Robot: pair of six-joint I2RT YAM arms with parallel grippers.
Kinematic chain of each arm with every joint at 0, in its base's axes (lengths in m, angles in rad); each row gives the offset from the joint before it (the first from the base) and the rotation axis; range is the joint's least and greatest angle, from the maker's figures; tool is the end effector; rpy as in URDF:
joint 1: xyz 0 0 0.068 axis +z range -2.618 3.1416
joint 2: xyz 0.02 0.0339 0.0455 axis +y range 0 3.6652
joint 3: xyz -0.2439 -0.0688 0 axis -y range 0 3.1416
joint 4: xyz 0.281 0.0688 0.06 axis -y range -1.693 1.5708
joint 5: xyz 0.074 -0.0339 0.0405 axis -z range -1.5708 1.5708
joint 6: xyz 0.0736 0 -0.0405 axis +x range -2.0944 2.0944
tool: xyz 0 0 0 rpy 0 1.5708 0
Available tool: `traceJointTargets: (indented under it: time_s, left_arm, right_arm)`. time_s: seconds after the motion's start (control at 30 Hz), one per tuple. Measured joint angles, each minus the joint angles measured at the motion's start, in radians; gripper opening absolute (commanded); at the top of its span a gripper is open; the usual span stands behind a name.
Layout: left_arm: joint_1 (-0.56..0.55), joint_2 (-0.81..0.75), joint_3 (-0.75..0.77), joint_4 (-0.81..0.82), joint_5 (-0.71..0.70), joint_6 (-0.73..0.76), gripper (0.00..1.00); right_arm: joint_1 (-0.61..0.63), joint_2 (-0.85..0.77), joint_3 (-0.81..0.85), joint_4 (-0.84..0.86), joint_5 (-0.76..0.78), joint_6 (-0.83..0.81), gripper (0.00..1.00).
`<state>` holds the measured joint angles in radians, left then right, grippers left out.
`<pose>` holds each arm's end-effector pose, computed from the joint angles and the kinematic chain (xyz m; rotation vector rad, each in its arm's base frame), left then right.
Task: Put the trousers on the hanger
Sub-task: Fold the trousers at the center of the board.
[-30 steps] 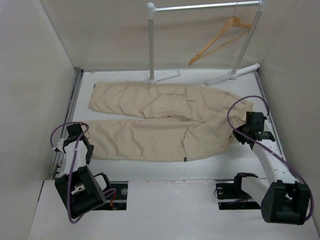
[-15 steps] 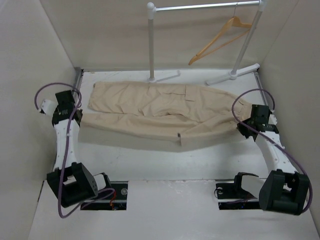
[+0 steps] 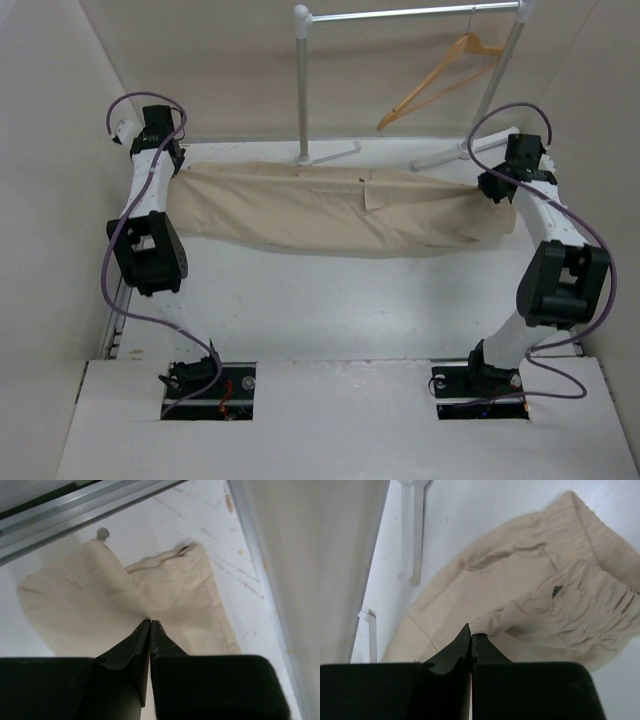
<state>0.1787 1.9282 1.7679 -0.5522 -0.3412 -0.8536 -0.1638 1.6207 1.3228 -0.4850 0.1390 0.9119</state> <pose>0.4884 0.1133 0.2627 -1.2522 1.8508 0.0246 0.4152 -0.0790 0.2284 1.2636 1.9854 0.2049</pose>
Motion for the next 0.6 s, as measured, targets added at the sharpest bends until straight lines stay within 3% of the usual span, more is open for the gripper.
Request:
traceJointTargets:
  time_s: [0.2,0.37,0.43,0.53,0.6]
  left_arm:
    - [-0.031,0.273,0.342,0.001,0.009,0.01,0.04]
    - [-0.042,0.404,0.445,0.109,0.002,0.027,0.09]
    - [-0.042,0.441,0.467,0.141,0.0,0.031,0.17]
    - [-0.042,0.48,0.496,0.198,0.013,0.037,0.35]
    - [-0.042,0.481,0.495,0.219,0.031,0.041,0.44]
  right_arm:
    - [0.0,0.257,0.257,-0.023,-0.013,-0.005,0.03]
    - [-0.011,0.408,0.406,-0.035,-0.015,-0.004,0.06]
    - [-0.017,0.454,0.455,-0.046,-0.016,-0.003,0.17]
    - [-0.019,0.481,0.483,-0.048,-0.011,0.002,0.5]
    - [-0.02,0.478,0.483,-0.055,-0.008,-0.002,0.64]
